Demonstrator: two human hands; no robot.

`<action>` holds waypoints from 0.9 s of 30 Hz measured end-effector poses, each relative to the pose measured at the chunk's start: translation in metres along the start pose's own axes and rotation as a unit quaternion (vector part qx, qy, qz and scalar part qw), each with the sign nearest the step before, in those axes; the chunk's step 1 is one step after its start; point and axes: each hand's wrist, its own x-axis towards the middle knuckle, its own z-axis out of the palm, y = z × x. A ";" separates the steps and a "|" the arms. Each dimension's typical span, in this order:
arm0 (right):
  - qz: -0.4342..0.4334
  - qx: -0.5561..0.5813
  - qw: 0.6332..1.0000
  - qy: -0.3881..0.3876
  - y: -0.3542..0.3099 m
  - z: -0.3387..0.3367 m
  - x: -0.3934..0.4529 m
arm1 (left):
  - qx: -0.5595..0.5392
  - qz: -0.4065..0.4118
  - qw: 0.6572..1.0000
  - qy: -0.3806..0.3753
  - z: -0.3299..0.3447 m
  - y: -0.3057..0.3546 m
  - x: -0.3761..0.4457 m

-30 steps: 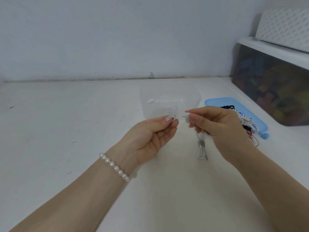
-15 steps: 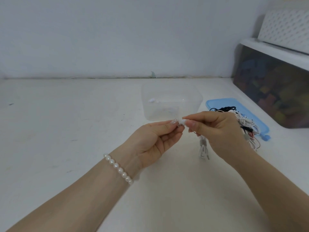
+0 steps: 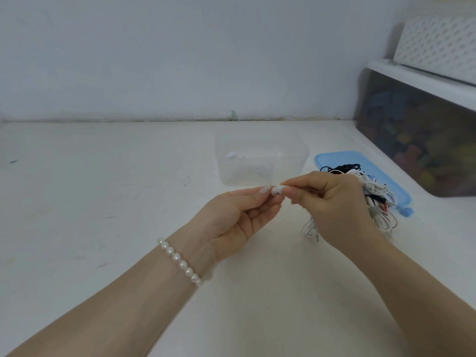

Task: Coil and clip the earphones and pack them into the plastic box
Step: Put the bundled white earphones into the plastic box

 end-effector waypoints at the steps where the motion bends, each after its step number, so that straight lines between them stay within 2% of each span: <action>1: -0.001 -0.010 1.000 0.007 0.001 0.002 0.000 | -0.001 0.001 1.000 0.001 0.000 0.000 0.000; 6: -0.024 -0.077 0.996 0.040 0.006 0.005 -0.002 | 0.006 0.006 1.000 -0.001 0.001 -0.003 -0.001; 10: -0.100 -0.163 0.978 0.089 0.011 0.007 -0.001 | 0.004 0.005 1.000 -0.017 0.000 -0.004 0.000; 13: -0.124 -0.169 0.972 0.109 0.012 0.007 -0.002 | 0.025 -0.004 0.999 -0.038 -0.002 -0.003 -0.001; 15: -0.091 -0.121 0.984 0.092 0.009 0.005 -0.002 | 0.041 0.001 0.999 -0.036 -0.003 -0.001 0.000; 17: -0.013 -0.007 0.999 0.052 0.004 0.003 0.000 | 0.067 0.018 0.997 -0.025 -0.003 0.002 0.001; 19: 0.049 0.102 0.993 0.035 0.000 -0.002 0.002 | 0.099 0.037 0.994 -0.014 -0.002 0.004 0.001; 22: 0.100 0.169 0.980 0.033 -0.004 -0.010 0.006 | 0.140 0.065 0.988 0.001 -0.005 0.013 0.000; 25: 0.133 0.216 0.967 0.011 -0.002 -0.016 0.009 | 0.232 0.111 0.966 0.024 -0.014 0.028 -0.001; 27: 0.146 0.261 0.954 -0.006 -0.001 -0.019 0.010 | 0.317 0.150 0.934 0.063 -0.021 0.037 -0.002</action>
